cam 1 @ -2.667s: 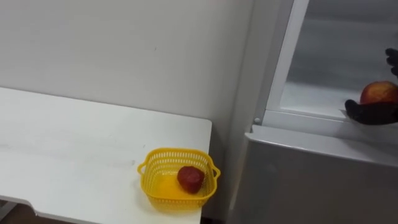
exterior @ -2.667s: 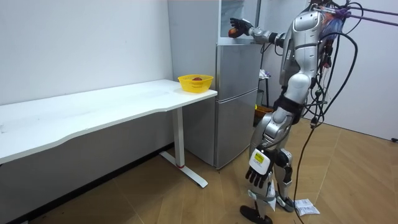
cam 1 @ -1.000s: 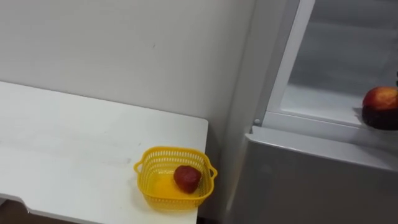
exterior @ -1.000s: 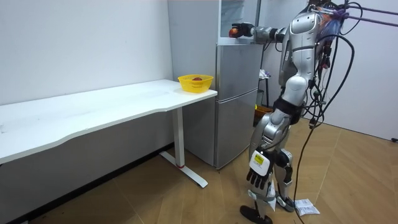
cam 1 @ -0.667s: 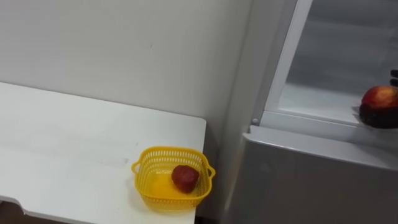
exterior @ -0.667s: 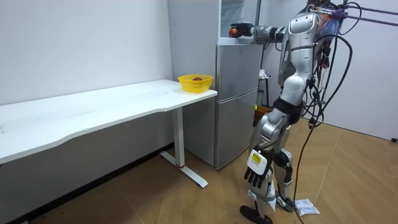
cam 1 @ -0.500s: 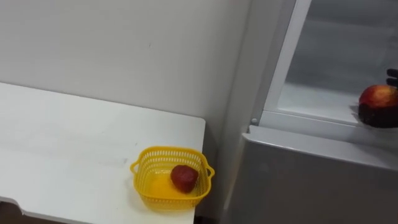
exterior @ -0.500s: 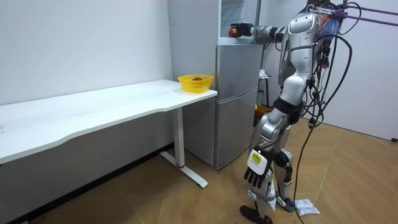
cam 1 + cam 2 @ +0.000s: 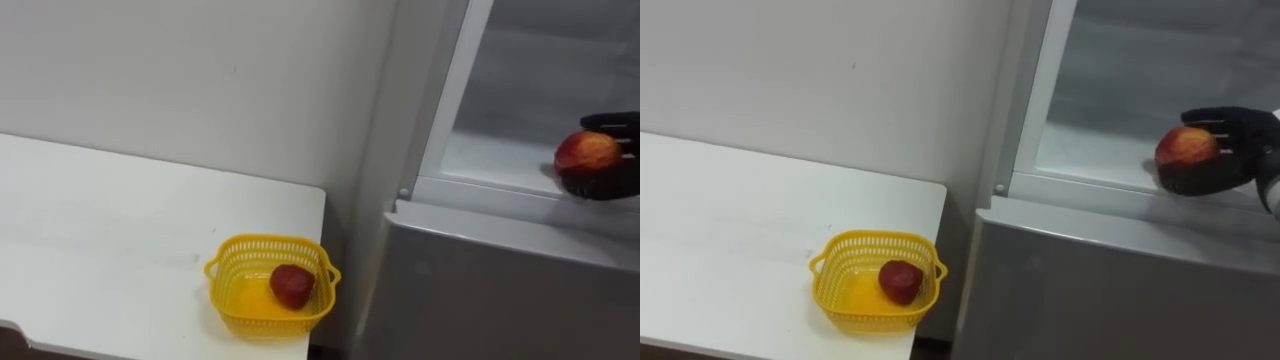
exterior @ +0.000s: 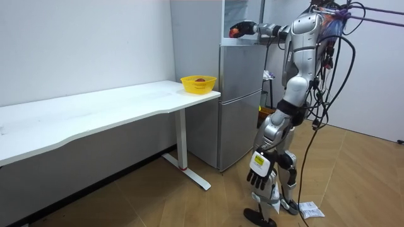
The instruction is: Retrieve from the upper fridge
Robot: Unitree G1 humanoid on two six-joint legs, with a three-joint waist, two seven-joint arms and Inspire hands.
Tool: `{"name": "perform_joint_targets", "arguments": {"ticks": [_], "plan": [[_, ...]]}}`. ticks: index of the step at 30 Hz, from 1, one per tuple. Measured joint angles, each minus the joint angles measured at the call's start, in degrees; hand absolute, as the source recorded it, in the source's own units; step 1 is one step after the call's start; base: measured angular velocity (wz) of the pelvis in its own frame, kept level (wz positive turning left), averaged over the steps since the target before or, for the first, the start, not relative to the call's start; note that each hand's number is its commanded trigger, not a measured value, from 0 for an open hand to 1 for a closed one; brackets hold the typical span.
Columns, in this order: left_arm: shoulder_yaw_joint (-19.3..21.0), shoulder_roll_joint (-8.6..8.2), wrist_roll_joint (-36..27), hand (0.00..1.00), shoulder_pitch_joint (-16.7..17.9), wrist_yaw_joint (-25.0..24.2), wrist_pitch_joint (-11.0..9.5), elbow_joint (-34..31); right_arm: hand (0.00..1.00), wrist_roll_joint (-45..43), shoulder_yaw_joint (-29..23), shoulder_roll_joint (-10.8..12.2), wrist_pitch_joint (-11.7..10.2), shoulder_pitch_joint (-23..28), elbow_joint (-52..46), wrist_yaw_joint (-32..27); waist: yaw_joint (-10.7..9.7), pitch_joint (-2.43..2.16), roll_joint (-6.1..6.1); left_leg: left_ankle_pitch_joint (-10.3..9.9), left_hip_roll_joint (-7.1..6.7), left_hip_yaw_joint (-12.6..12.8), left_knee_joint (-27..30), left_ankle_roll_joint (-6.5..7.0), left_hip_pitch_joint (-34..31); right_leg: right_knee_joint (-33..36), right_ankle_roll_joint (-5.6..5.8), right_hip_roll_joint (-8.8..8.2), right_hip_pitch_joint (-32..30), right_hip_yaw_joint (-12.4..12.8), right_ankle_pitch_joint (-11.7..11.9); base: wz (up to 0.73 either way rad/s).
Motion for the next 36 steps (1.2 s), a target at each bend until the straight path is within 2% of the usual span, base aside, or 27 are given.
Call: {"name": "perform_joint_targets", "arguments": {"ticks": [7,19,30,36], "plan": [[-0.1,0.00,0.0,0.00,0.0,0.3,0.0,0.2,1.00,0.0,0.1,0.0,0.1,-0.5,-0.1,2.0,-0.1,0.18,-0.29,0.0,0.00,0.0,-0.2,0.00,0.0,0.0,0.00,0.00,0.1,0.0,0.0,0.00],[-0.1,0.00,0.0,0.00,0.1,0.4,0.6,0.3,1.00,0.0,0.0,-0.1,0.1,-0.6,-0.1,2.7,-0.2,0.21,-0.28,0.0,0.00,0.0,-0.3,-0.01,0.1,0.0,-0.01,0.01,0.4,0.0,0.0,0.00],[0.0,0.00,0.0,0.00,-0.5,0.4,0.5,0.2,1.00,1.8,0.1,-0.1,0.3,-0.5,-1.7,2.7,-0.2,0.21,-1.02,0.0,0.00,0.1,-0.6,-0.05,0.0,-0.1,-0.01,0.02,-0.1,0.2,0.0,0.00],[-0.1,0.00,0.0,0.00,-1.3,1.6,0.4,0.3,1.00,2.7,0.1,-0.1,0.3,-0.4,-2.5,1.6,0.0,0.37,-0.73,0.0,0.08,0.4,-0.1,-0.04,0.2,-0.1,-0.01,0.00,0.2,0.6,0.0,-0.01]]}}
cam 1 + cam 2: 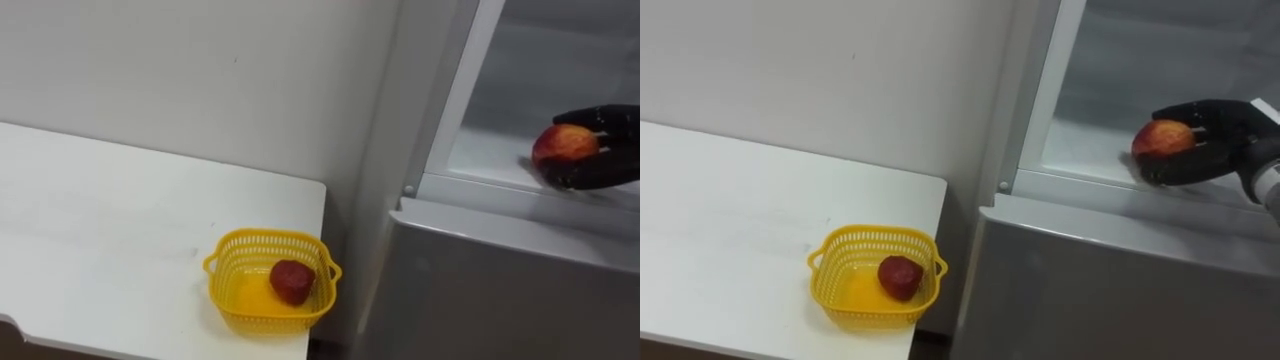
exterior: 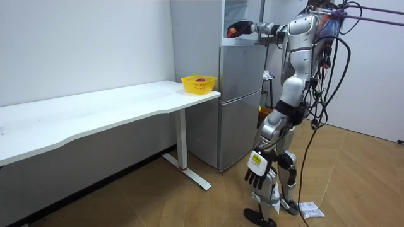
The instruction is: Retrieve from the upper fridge
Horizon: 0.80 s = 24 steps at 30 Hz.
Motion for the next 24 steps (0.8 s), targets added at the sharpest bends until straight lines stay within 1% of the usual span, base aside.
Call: {"name": "perform_joint_targets", "arguments": {"ticks": [1,2,3,5,6,8,9,11,14,15,16,17,18,20,21,22,23,24], "plan": [[0.0,-0.01,0.0,0.00,0.0,0.0,0.0,0.0,1.00,0.2,0.0,0.0,0.1,0.3,-0.9,-0.6,0.1,0.05,0.23,0.0,0.00,0.0,0.0,0.00,0.1,0.0,-0.01,-0.02,0.1,0.0,0.0,0.00],[0.0,0.00,0.0,0.00,0.0,0.0,0.0,0.0,1.00,0.9,0.0,0.0,0.1,1.1,-2.3,-1.3,0.0,0.23,0.55,0.0,0.00,0.0,-0.1,0.01,0.3,0.0,0.00,-0.02,0.2,0.1,0.0,0.00],[0.1,0.00,0.0,0.00,0.0,0.0,0.0,-0.1,1.00,1.4,0.0,0.1,0.1,1.7,-3.2,-1.8,0.0,0.26,0.69,0.0,0.00,0.0,-0.2,0.01,0.5,0.0,0.00,-0.02,0.3,0.1,0.0,0.00],[0.1,-0.07,0.2,0.00,0.0,0.1,0.1,-0.5,1.00,1.3,-0.1,0.3,0.1,4.6,-8.3,-4.6,0.0,0.02,1.44,0.0,0.03,0.3,-0.7,-0.02,1.1,0.0,0.00,-0.03,0.7,0.3,0.0,-0.05],[0.1,-0.07,0.2,0.00,0.1,0.1,0.1,-0.7,1.00,1.3,-0.2,0.5,0.1,5.3,-9.6,-5.1,0.0,-0.02,1.57,0.0,0.05,0.3,-0.8,-0.02,1.4,0.0,0.00,-0.03,0.8,0.3,0.0,-0.05],[0.2,-0.07,0.2,0.00,0.0,0.6,-0.2,-1.3,1.00,0.0,-0.9,1.1,0.0,9.3,-15.3,-7.4,0.0,-0.14,2.04,0.0,0.20,0.4,-0.9,-0.11,1.9,0.0,0.01,0.10,1.0,0.5,0.0,-0.02],[0.3,-0.07,0.2,0.00,0.0,0.7,-0.4,-1.3,1.00,-1.0,-1.6,1.6,0.0,10.2,-16.9,-8.0,0.0,-0.18,2.11,-0.1,0.29,0.6,-0.8,-0.15,1.9,0.0,0.01,0.16,1.0,0.9,0.0,-0.11],[0.2,-0.29,0.5,0.00,-0.3,1.6,-1.0,-1.5,1.00,-3.9,-3.6,3.5,-0.1,14.3,-23.5,-10.3,-0.1,-0.25,2.54,-0.1,0.44,1.0,-0.8,-0.20,1.9,0.0,-0.04,0.31,1.1,1.6,0.0,-0.10],[0.1,-0.39,-0.1,0.00,-0.6,2.6,-1.4,-1.0,1.00,-5.0,-4.9,3.6,-0.2,19.5,-31.1,-13.0,-0.3,-0.24,3.30,-0.1,0.34,1.1,-0.8,-0.19,2.0,0.0,-0.04,0.26,1.2,1.8,0.0,-0.01],[0.1,-0.41,-0.1,0.00,-0.5,2.9,-1.4,-1.0,1.00,-5.3,-5.1,3.6,-0.2,20.3,-32.1,-13.7,-0.3,-0.20,3.43,-0.1,0.37,1.3,-0.8,-0.18,2.1,0.0,-0.04,0.26,1.2,1.9,0.0,-0.08],[0.2,-0.53,-0.1,0.00,-1.0,3.4,-1.5,-0.9,1.00,-6.0,-6.1,4.1,-0.2,22.3,-34.7,-14.9,-0.3,-0.13,3.69,-0.1,0.44,1.6,-0.8,-0.18,2.1,0.0,-0.05,0.27,1.1,2.2,0.0,-0.07],[0.2,-0.80,0.0,0.00,-1.1,3.9,-1.8,-0.2,1.00,-7.6,-7.3,5.2,-0.2,24.3,-37.7,-16.0,-0.2,-0.02,4.04,-0.1,0.45,1.7,-0.9,-0.18,2.1,0.0,-0.06,0.28,1.1,2.4,0.0,-0.07],[0.2,-0.96,0.0,0.00,-1.1,4.1,-1.9,0.2,1.00,-8.4,-7.7,5.8,-0.3,25.1,-39.1,-16.5,-0.3,0.07,4.21,-0.1,0.45,1.8,-1.0,-0.18,2.2,0.1,-0.06,0.28,1.1,2.5,0.0,-0.11],[0.1,-1.30,0.0,0.00,-0.9,4.1,-1.9,0.7,1.00,-9.0,-8.7,8.1,-0.3,28.6,-44.5,-18.4,-0.2,0.21,4.81,-0.1,0.74,3.0,-1.5,-0.19,3.1,0.1,-0.11,0.35,1.2,3.7,0.1,-0.24],[0.1,-1.35,0.0,0.00,-0.8,4.1,-2.0,0.7,1.00,-9.1,-8.9,8.7,-0.3,29.5,-45.9,-18.7,-0.2,0.32,4.98,-0.1,0.74,3.1,-1.7,-0.18,3.3,0.1,-0.11,0.34,1.3,3.7,0.1,-0.15],[0.0,-1.55,-0.1,0.00,-0.7,4.2,-2.0,0.7,1.00,-9.6,-8.9,10.1,-0.6,30.9,-48.0,-19.2,-0.3,0.50,5.35,-0.2,0.72,3.1,-1.8,-0.13,3.6,0.1,-0.11,0.29,1.6,3.7,0.1,-0.04],[-0.1,-1.85,-0.1,0.00,-0.8,4.3,-2.1,0.8,1.00,-9.9,-8.9,10.9,-0.7,32.3,-50.2,-19.7,-0.5,0.47,5.66,-0.2,0.69,3.3,-1.7,-0.08,3.7,0.1,-0.11,0.27,1.6,3.9,0.1,-0.04],[-0.1,-2.04,-0.1,0.00,-0.9,4.3,-2.2,0.7,1.00,-9.9,-8.9,11.0,-0.7,33.1,-51.2,-19.7,-0.6,0.44,5.83,-0.2,0.67,3.3,-1.7,-0.06,3.7,0.2,-0.10,0.25,1.6,4.0,0.1,-0.05]]}}
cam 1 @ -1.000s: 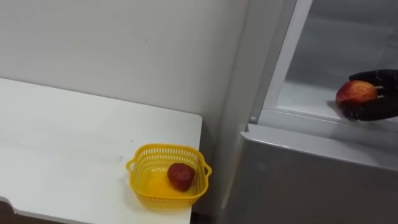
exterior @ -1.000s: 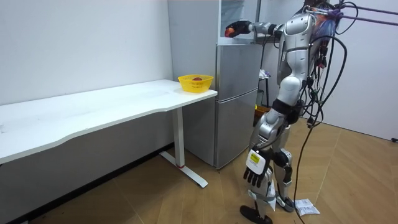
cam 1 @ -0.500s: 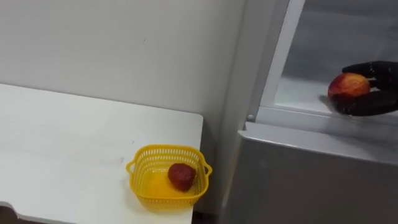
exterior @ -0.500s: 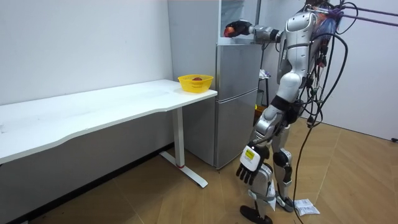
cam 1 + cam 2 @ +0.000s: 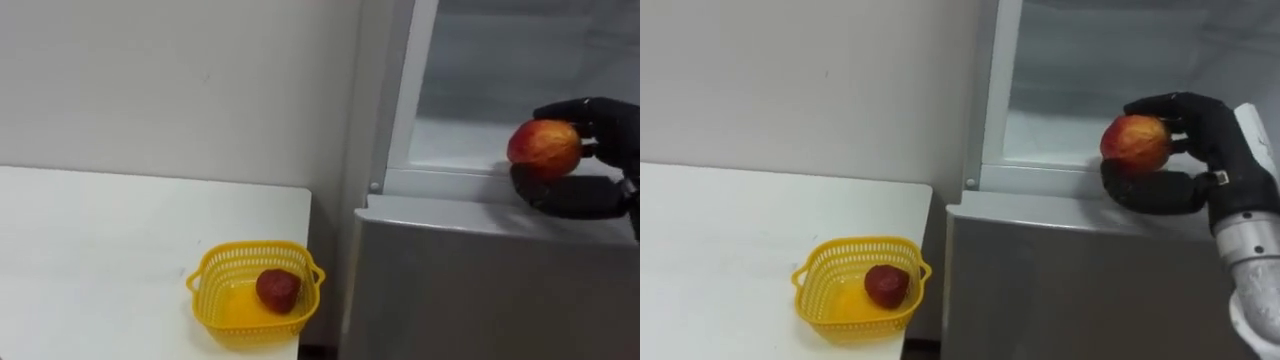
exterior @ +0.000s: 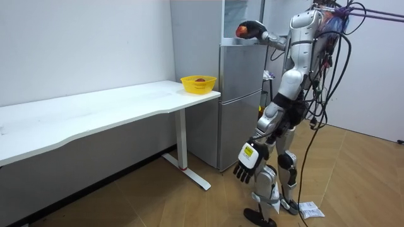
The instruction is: Retrieve from the upper fridge
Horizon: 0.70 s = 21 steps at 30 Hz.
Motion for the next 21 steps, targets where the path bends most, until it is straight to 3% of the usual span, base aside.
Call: {"name": "perform_joint_targets", "arguments": {"ticks": [3,7,10,12,14,17,21], "plan": [[0.1,-0.85,0.0,0.00,-0.1,0.1,-0.7,0.0,1.00,-2.7,-0.3,0.6,-0.1,2.8,-5.5,-0.2,-0.9,-0.30,0.67,0.0,-0.13,0.0,0.1,0.05,-0.3,-0.1,0.03,-0.10,0.0,0.1,0.0,0.00],[0.1,-1.47,0.0,0.00,0.0,0.1,-1.4,0.0,1.00,-8.0,-1.0,2.4,-3.4,4.3,-11.3,-2.7,-1.3,-0.48,1.06,0.0,-0.12,0.5,0.3,0.05,-0.2,-0.4,0.08,-0.05,-0.5,0.8,-0.1,-0.05],[0.0,-1.55,-0.1,0.00,-0.2,-0.1,-2.6,0.0,1.00,-9.4,-2.4,2.6,-6.2,4.3,-12.1,-4.2,-1.4,-0.42,1.10,0.0,-0.19,0.6,0.3,0.06,0.2,-0.4,0.10,-0.08,0.0,0.9,-0.1,-0.03],[0.0,-1.76,0.0,0.00,-0.3,0.0,-3.5,0.3,1.00,-10.9,-3.0,4.1,-6.3,4.3,-14.3,-5.3,-1.3,-0.43,1.27,0.0,-0.17,0.7,0.1,0.07,0.2,-0.4,0.12,-0.07,-0.1,0.9,-0.1,-0.02],[0.0,-2.34,-0.1,0.00,-0.4,-0.1,-4.0,0.4,1.00,-13.6,-2.8,6.0,-7.4,4.3,-18.7,-5.9,-1.4,-0.14,2.05,0.0,-0.10,0.9,0.0,0.06,0.2,-0.4,0.12,-0.03,-0.6,1.1,-0.1,-0.06],[0.0,-2.67,-0.1,0.00,-0.4,-0.1,-4.4,0.3,1.00,-15.3,-2.8,6.3,-9.0,4.5,-23.5,-5.9,-1.3,-0.34,2.61,0.0,-0.13,0.9,-0.3,0.06,0.2,-0.5,0.16,-0.06,-0.7,1.1,-0.2,0.00],[0.1,-2.65,-0.1,0.00,-0.4,-0.2,-5.5,0.9,1.00,-18.6,-2.4,6.3,-11.1,4.5,-26.4,-6.2,-1.1,-0.48,2.31,0.0,-0.16,0.9,-0.4,0.05,0.3,-1.1,0.14,0.00,-0.3,0.9,-0.1,0.01]]}}
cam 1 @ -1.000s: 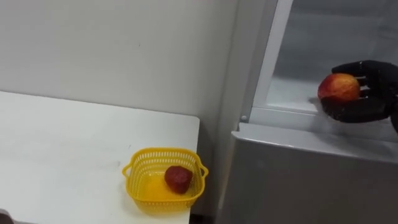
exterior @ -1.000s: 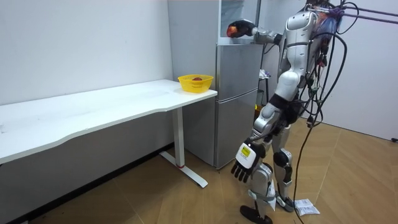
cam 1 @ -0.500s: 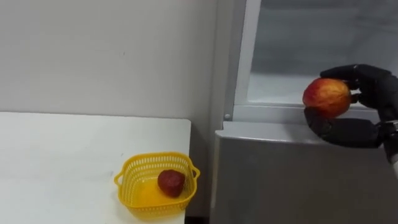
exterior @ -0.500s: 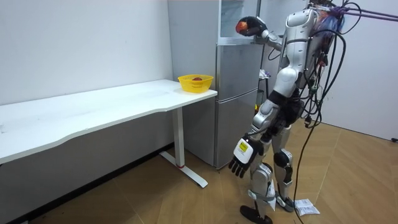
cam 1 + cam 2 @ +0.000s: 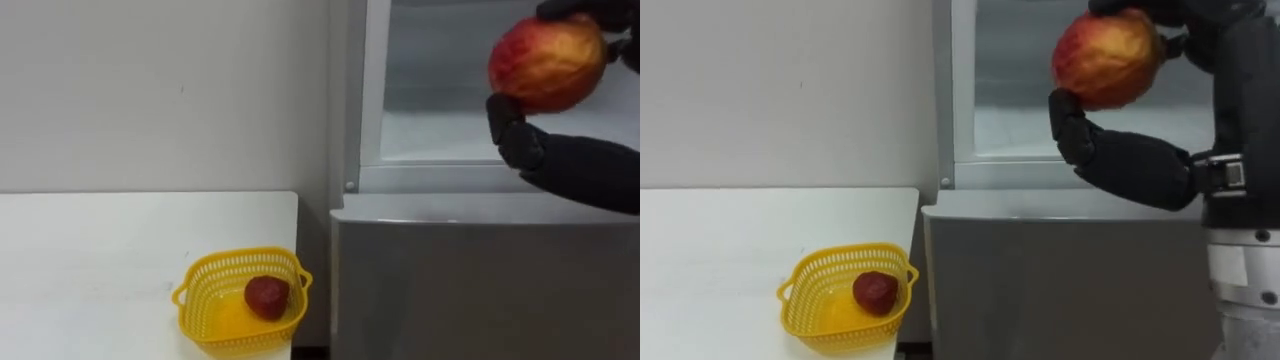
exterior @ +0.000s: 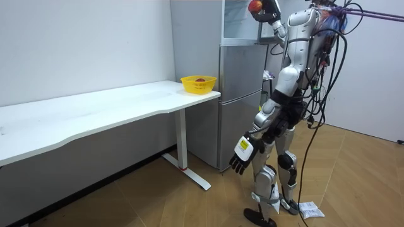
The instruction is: Retrieve from the upper fridge
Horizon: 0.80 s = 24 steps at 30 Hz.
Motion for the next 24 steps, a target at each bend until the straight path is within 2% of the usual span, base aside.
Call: {"name": "perform_joint_targets", "arguments": {"ticks": [2,4,8,10,11,12,15,21,24], "plan": [[-0.1,0.01,0.0,0.00,-0.1,-0.3,-0.2,0.7,1.00,-2.5,0.8,0.2,-0.8,0.0,-0.3,0.0,0.0,0.27,-0.51,0.0,-0.02,0.0,-0.2,-0.01,0.5,-0.1,0.00,-0.02,0.5,-0.1,0.0,0.00],[-0.2,0.01,0.0,0.00,-0.4,-0.3,-0.3,1.6,1.00,-4.3,1.6,0.6,-0.7,0.0,-0.3,0.0,0.2,0.27,-0.97,0.0,-0.03,0.0,-0.6,-0.02,0.9,-0.1,0.01,0.00,0.6,0.0,0.0,0.00],[-1.3,0.05,0.0,0.00,-1.3,-0.3,-0.3,3.6,1.00,-10.1,4.2,3.1,-0.8,-0.1,-0.8,-0.1,0.7,0.37,-1.72,0.0,-0.05,0.0,-0.6,-0.04,0.6,-0.1,0.02,-0.01,0.5,0.0,0.0,0.00],[-1.8,0.08,0.0,0.00,-2.0,-0.3,-0.3,4.0,1.00,-10.7,5.3,3.9,-1.2,-0.1,-1.0,0.1,1.5,0.34,-1.95,0.0,-0.06,0.0,-0.6,-0.04,0.2,-0.1,0.03,0.00,0.2,0.0,0.0,0.00],[-2.4,0.14,0.1,0.00,-2.4,-0.3,-0.4,4.0,1.00,-10.8,6.2,4.4,-1.3,-0.1,-1.4,0.1,1.9,0.12,-2.23,0.0,-0.03,0.0,-0.6,-0.04,-0.1,-0.1,0.03,0.01,-0.3,0.0,0.0,0.00],[-2.5,0.16,0.1,0.00,-2.5,-0.2,-0.4,4.0,1.00,-10.8,6.9,4.5,-1.3,-0.2,-1.6,0.1,2.3,0.25,-2.08,0.0,-0.02,0.0,-0.5,-0.04,-0.2,-0.1,0.01,0.01,-0.4,0.0,0.0,0.00],[-2.9,0.44,0.1,0.00,-2.5,-0.1,-0.4,4.0,1.00,-11.9,9.3,4.5,-2.0,-0.2,-2.4,1.1,3.1,0.07,-2.33,0.0,-0.02,0.0,-0.6,-0.04,-0.4,0.1,0.00,-0.02,-0.3,-0.1,0.0,0.02],[-2.9,0.59,0.2,0.00,-2.8,-1.3,-0.4,3.9,1.00,-12.0,11.9,4.5,-1.9,-2.4,-3.1,4.4,4.4,0.17,-2.55,0.0,-0.05,-1.1,-0.6,-0.08,-1.1,0.3,0.03,0.01,-0.2,-1.3,0.0,0.10],[-3.0,0.67,0.3,0.00,-3.6,-1.7,-0.4,4.9,1.00,-12.7,14.0,4.5,-1.9,-3.9,-2.2,5.5,5.7,0.98,-2.78,0.0,0.15,-1.1,-0.6,-0.15,-1.2,0.8,0.06,0.05,-0.4,-1.5,0.0,0.00]]}}
